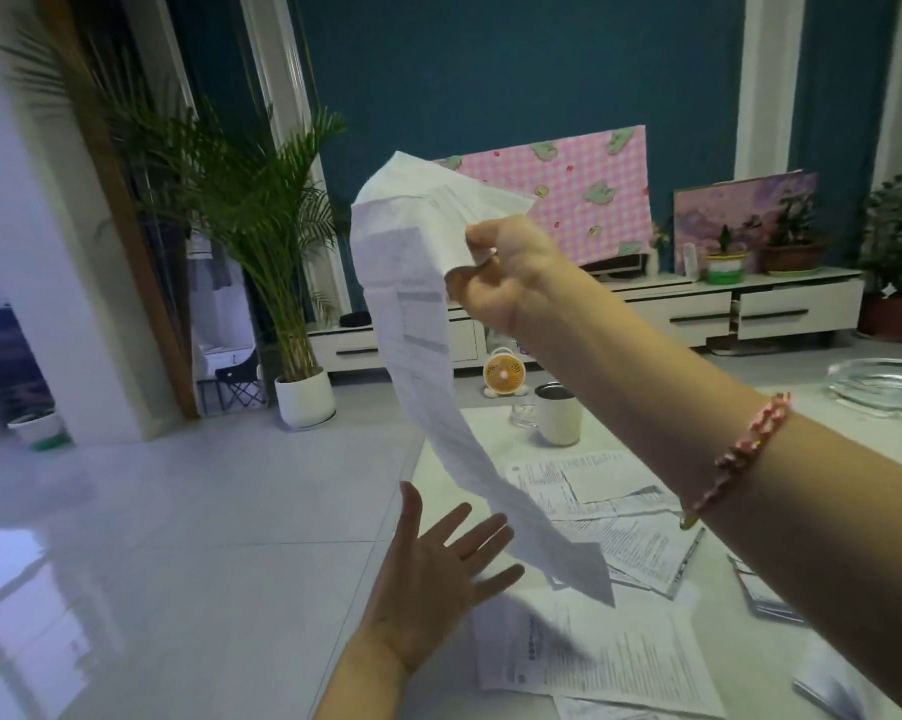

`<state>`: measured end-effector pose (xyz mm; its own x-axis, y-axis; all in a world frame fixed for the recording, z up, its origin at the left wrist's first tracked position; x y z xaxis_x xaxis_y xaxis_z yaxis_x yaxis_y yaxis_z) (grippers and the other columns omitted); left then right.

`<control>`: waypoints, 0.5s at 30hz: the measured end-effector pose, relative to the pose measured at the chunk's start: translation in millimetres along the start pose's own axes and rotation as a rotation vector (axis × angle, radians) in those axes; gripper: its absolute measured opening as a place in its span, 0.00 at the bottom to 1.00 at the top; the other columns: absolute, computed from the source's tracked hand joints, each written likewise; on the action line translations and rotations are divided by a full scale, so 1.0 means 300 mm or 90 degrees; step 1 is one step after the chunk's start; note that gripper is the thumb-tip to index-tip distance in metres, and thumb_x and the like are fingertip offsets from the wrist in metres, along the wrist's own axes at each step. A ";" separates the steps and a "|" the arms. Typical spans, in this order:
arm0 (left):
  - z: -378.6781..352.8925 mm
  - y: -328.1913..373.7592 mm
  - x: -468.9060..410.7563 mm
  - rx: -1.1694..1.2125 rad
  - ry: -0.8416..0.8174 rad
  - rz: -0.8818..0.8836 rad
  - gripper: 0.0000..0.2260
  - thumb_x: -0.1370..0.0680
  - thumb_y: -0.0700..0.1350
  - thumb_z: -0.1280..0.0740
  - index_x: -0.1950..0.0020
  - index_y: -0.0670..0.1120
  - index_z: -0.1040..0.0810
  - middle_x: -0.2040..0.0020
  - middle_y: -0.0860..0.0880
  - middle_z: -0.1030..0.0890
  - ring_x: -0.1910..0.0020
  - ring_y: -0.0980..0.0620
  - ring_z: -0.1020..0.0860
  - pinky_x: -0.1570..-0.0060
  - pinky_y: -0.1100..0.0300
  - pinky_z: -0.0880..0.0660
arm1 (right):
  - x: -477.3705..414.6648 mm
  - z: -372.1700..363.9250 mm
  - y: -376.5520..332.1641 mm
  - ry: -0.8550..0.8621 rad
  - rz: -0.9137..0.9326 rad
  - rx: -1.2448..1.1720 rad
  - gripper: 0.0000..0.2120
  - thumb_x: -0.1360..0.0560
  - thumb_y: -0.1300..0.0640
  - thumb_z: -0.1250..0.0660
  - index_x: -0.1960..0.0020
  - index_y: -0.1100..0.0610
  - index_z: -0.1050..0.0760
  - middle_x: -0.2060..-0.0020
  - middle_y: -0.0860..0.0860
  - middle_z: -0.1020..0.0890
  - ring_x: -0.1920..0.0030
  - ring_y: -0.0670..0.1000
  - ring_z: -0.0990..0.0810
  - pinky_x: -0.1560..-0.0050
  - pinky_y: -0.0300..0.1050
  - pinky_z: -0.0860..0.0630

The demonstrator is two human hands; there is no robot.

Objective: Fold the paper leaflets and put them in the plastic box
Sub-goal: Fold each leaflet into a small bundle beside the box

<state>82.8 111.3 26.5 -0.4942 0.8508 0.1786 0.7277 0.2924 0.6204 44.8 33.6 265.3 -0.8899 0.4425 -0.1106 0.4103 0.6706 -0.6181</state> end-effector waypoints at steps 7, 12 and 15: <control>-0.027 0.043 0.015 0.065 -0.195 0.037 0.22 0.23 0.60 0.40 0.30 0.56 0.31 0.29 0.48 0.31 0.25 0.44 0.45 0.30 0.33 0.53 | 0.039 0.227 0.231 0.152 -0.049 -0.022 0.11 0.23 0.70 0.45 0.45 0.63 0.28 0.49 0.61 0.20 0.47 0.60 0.20 0.55 0.48 0.21; 0.004 0.061 0.007 0.149 -0.170 -0.072 0.53 0.47 0.67 0.23 0.28 0.46 0.34 0.28 0.39 0.34 0.29 0.35 0.37 0.34 0.37 0.37 | 0.053 0.461 0.290 0.333 0.070 0.278 0.12 0.25 0.64 0.41 0.42 0.59 0.28 0.54 0.54 0.22 0.55 0.53 0.24 0.55 0.46 0.26; -0.014 0.074 0.023 0.144 -0.209 -0.089 0.52 0.49 0.58 0.19 0.31 0.41 0.32 0.33 0.33 0.30 0.36 0.27 0.32 0.44 0.27 0.34 | 0.058 0.531 0.271 0.307 0.133 0.365 0.14 0.26 0.65 0.39 0.41 0.57 0.30 0.54 0.52 0.23 0.56 0.48 0.25 0.54 0.46 0.25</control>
<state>93.5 121.9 44.8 -0.4440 0.8797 -0.1705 0.7688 0.4717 0.4317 30.8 1.0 89.2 -0.5666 0.8240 0.0010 0.2757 0.1907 -0.9421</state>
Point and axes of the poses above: each hand's wrist, its own x-axis away from the middle knuckle, its own z-axis out of the back of the hand, y = z × x, the point moved 5 cm from there along -x, towards the middle knuckle
